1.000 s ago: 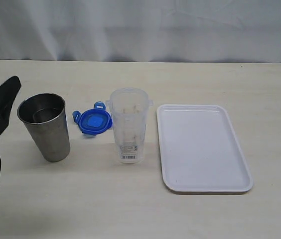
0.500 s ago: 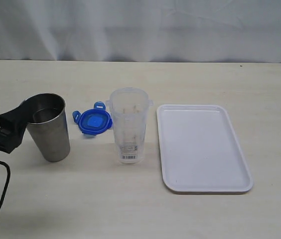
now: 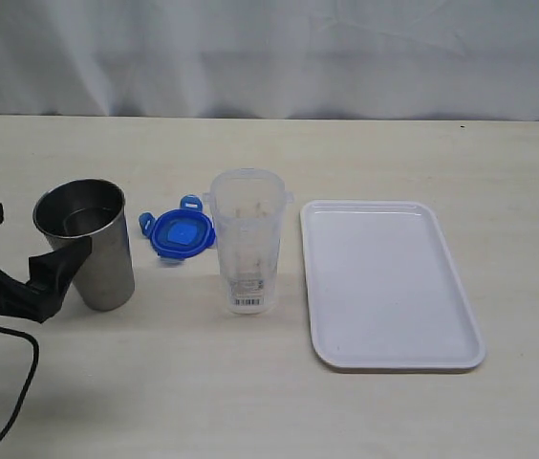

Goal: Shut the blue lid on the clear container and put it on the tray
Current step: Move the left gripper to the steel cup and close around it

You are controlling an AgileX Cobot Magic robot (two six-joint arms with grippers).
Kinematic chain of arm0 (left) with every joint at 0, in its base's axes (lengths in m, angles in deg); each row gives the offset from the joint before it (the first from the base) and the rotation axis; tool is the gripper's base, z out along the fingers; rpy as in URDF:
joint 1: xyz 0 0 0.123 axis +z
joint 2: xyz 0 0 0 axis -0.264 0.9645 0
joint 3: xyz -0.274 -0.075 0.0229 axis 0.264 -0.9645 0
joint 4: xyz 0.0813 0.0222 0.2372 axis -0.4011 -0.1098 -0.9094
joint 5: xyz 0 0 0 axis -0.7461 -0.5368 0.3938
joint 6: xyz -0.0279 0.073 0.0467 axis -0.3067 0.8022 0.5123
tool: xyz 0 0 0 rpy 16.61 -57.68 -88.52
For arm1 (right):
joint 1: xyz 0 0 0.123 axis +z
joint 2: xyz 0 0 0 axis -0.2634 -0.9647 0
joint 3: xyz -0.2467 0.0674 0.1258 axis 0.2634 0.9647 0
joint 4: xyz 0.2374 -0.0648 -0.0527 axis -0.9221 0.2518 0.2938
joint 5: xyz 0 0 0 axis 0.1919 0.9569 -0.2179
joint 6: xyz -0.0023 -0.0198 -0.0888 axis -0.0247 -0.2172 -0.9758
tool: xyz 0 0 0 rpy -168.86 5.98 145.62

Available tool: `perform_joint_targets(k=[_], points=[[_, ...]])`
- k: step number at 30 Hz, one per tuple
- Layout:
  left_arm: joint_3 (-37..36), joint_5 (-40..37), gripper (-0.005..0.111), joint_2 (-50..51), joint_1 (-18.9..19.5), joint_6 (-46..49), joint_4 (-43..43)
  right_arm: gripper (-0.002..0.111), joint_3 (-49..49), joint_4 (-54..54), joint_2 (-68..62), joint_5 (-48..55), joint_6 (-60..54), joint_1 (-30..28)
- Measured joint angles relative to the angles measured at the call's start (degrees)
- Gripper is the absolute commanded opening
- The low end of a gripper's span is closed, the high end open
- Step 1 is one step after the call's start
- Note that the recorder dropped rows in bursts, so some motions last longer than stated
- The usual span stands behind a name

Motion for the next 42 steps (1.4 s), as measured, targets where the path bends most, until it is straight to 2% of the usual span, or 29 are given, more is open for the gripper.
perform_joint_targets(k=[10, 24, 31, 42], points=[[0.1, 4.7, 0.105, 5.7, 0.0, 0.5, -4.8, 0.005, 0.0, 0.0, 0.0, 0.0, 0.0, 0.0], [4.7, 10.9, 0.105, 21.3, 0.0, 1.0, -5.2, 0.005, 0.0, 0.0, 0.0, 0.0, 0.0, 0.0], [7.5, 11.6, 0.105, 24.7, 0.0, 1.5, -5.2, 0.005, 0.0, 0.0, 0.0, 0.0, 0.0, 0.0], [7.9, 11.6, 0.105, 25.2, 0.0, 1.6, -5.2, 0.005, 0.0, 0.0, 0.0, 0.0, 0.0, 0.0]])
